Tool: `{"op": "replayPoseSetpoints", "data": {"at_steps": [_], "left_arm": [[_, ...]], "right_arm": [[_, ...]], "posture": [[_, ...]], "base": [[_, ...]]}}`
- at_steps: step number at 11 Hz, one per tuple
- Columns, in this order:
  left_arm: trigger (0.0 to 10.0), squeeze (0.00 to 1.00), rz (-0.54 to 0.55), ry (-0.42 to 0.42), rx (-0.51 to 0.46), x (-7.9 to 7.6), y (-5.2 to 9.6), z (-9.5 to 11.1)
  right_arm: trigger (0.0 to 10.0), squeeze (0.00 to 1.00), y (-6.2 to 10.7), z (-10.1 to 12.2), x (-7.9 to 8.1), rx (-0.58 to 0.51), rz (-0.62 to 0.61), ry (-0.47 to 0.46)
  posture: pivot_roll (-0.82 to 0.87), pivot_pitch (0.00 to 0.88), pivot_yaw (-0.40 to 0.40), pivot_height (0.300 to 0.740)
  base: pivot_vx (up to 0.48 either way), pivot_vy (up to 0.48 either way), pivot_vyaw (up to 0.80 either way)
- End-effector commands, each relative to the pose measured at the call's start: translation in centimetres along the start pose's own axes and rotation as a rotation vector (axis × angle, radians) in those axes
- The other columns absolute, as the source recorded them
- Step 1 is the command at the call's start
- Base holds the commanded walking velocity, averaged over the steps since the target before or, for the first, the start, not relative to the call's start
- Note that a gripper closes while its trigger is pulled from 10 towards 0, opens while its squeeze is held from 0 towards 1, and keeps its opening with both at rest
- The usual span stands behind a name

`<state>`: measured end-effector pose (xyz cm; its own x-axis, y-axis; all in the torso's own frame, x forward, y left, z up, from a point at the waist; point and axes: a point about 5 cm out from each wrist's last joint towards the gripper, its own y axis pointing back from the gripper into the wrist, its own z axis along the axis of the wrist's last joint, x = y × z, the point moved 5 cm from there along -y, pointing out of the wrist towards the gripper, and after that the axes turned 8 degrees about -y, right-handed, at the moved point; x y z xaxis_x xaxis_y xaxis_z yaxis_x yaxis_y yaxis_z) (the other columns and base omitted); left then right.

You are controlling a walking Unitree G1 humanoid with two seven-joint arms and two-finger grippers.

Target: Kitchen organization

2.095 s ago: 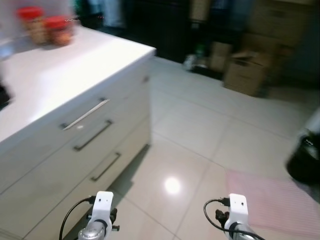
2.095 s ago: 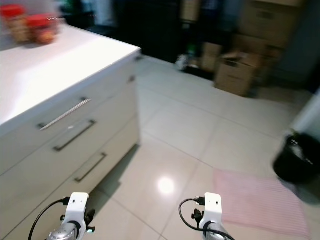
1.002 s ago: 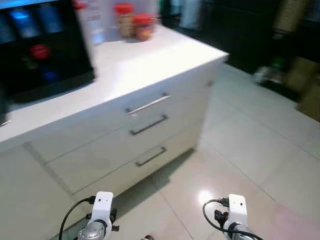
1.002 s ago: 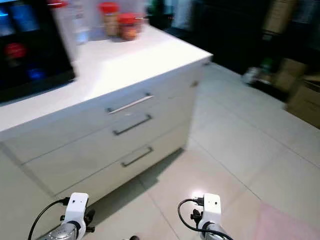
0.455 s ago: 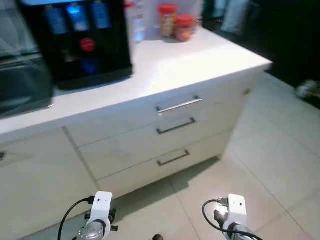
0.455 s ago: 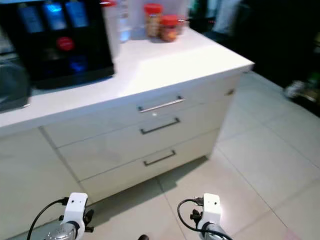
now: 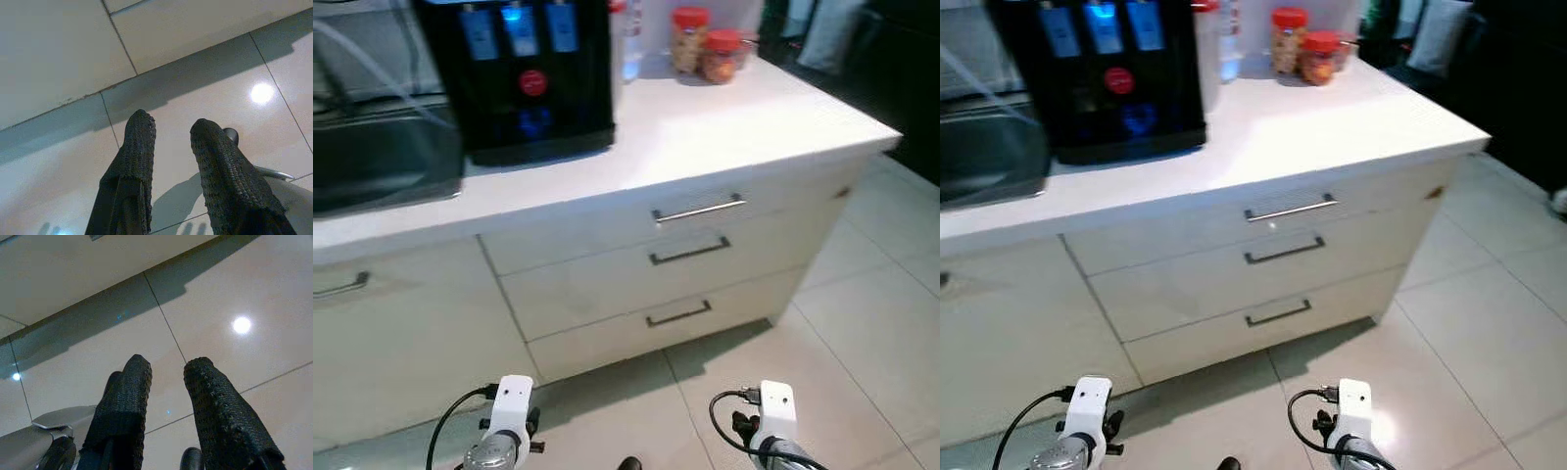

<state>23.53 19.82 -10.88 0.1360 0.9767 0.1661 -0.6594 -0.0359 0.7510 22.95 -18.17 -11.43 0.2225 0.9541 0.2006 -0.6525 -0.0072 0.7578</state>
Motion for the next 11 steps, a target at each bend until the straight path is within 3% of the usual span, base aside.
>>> {"op": "replayPoseSetpoints", "data": {"at_steps": [1, 4, 9, 11], "left_arm": [[10.0, 0.0, 0.008, -0.007, 0.002, 0.33, 0.02, -0.04], [10.0, 0.0, 0.013, -0.013, 0.002, 0.51, 0.01, 0.02], [10.0, 0.0, 0.006, 0.002, 0.007, 0.53, 0.0, -0.01], [10.0, 0.0, 0.007, -0.002, 0.014, 0.57, 0.0, -0.11]], "right_arm": [[10.0, 0.0, 0.02, -0.36, 0.13, 0.013, 0.005, 0.0], [10.0, 0.0, 0.07, -0.59, 0.05, 0.019, 0.0, -0.007], [10.0, 0.0, 0.13, -1.01, 0.04, 0.029, -0.005, -0.024], [10.0, 0.0, 0.15, -1.14, 0.05, 0.033, -0.005, -0.022]], "posture": [[0.12, 0.0, 0.034, 0.74], [0.12, 0.0, 0.037, 0.74], [0.12, 0.0, 0.044, 0.74], [0.12, 0.0, 0.044, 0.74]], "base": [[0.0, 0.0, 0.8], [0.0, 0.0, 0.8], [0.0, 0.0, 0.0], [0.0, 0.324, 0.0]]}}
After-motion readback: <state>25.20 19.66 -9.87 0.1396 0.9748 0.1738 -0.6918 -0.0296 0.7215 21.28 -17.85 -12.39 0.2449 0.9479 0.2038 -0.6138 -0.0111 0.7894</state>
